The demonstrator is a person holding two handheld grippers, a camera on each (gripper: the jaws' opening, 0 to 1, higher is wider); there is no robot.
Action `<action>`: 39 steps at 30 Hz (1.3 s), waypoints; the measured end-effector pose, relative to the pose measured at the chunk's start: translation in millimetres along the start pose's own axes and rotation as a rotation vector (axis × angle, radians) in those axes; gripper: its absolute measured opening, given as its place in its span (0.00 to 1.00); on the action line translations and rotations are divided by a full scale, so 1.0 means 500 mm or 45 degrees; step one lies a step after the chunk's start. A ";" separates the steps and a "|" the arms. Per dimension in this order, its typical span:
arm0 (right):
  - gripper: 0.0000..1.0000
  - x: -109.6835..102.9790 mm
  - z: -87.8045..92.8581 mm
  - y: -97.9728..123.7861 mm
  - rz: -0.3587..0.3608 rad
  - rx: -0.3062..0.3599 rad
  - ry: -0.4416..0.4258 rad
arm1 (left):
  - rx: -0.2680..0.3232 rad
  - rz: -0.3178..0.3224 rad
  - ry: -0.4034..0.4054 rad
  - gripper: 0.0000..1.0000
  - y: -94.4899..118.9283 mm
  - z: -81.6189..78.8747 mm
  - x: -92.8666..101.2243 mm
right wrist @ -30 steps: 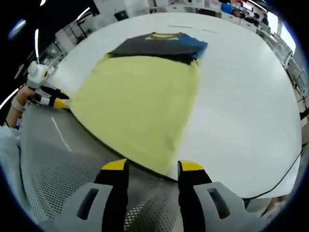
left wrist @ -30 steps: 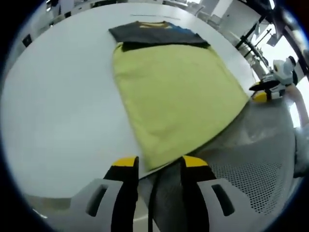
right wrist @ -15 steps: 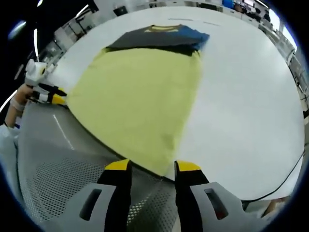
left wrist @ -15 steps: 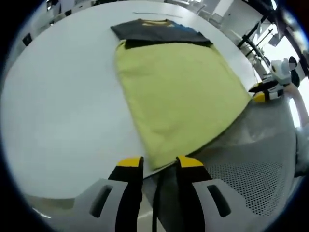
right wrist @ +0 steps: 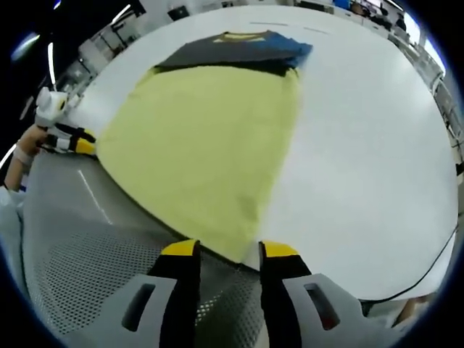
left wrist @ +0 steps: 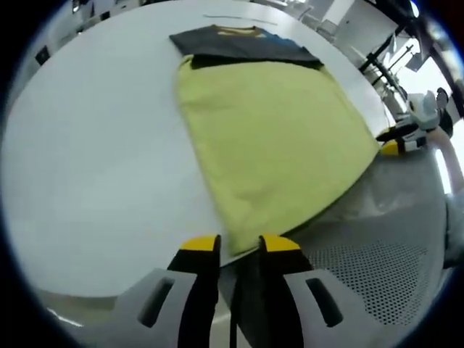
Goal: Fold the garment on the visible template until the final outline fits inside the template.
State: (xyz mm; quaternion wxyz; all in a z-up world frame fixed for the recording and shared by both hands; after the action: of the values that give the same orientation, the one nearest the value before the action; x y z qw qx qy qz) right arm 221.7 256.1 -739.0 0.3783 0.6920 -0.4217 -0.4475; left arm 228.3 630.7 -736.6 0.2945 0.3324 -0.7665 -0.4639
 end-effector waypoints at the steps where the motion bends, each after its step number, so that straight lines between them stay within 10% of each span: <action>1: 0.31 0.001 0.000 0.000 -0.002 0.001 -0.011 | 0.000 0.003 0.002 0.17 0.000 0.000 0.000; 39: 0.07 0.010 -0.002 -0.009 0.099 -0.029 0.160 | -0.091 -0.018 -0.061 0.00 -0.008 -0.002 -0.001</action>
State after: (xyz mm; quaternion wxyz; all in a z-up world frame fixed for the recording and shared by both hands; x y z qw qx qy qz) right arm 224.8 253.3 -744.1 0.4289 0.6974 -0.4185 -0.3932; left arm 230.2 629.3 -740.0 0.2845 0.3157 -0.7540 -0.5008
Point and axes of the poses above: the point that each gripper's makers call its tool centre point, and the gripper's own axes: y roughly backward along the fingers, x roughly to its right, z roughly out of its underside, the point moved 3 cm from there along y, roughly backward along the fingers, and after that the axes turned 14 degrees about -y, right-handed, at the moved point
